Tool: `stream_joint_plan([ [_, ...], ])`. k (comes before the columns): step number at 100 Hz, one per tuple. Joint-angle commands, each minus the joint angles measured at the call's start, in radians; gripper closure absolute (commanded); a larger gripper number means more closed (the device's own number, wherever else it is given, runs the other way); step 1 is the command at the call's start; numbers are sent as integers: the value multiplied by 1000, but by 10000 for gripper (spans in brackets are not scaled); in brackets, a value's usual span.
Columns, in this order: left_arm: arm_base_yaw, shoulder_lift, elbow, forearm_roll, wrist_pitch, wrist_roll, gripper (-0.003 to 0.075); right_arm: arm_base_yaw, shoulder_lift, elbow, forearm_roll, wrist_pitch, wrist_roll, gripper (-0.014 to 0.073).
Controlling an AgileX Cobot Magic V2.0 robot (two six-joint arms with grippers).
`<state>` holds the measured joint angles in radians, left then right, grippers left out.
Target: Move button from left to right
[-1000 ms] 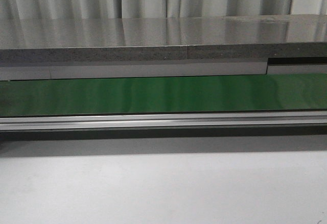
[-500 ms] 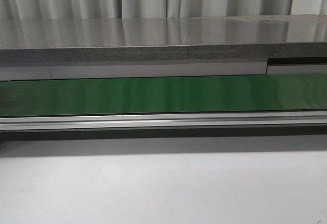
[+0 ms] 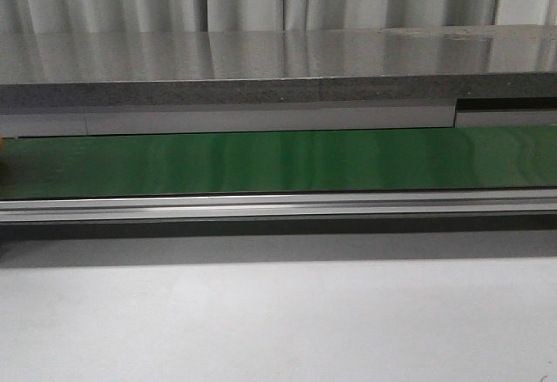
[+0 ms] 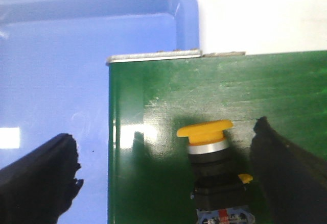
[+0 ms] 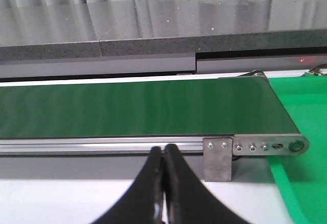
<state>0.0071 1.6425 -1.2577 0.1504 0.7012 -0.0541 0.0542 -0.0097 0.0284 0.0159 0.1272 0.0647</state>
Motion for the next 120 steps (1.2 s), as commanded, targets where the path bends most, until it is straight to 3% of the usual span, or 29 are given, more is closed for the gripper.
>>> stream_joint_plan([
  [1,-14,-107,-31,-2,-52,-1,62,-7,-20,-18,-10,-86,-3,660],
  [32,-16,-385,89,-34,-194,-1,62,-7,-20,-18,-10,-86,-3,660],
  [86,-16,-953,659,-85,-536,-1,62,-7,-20,-18,-10,-86,-3,660],
  [120,-16,-1230,869,-133,-558,-1,62,-7,-20,-18,-10,-86,-3,660],
])
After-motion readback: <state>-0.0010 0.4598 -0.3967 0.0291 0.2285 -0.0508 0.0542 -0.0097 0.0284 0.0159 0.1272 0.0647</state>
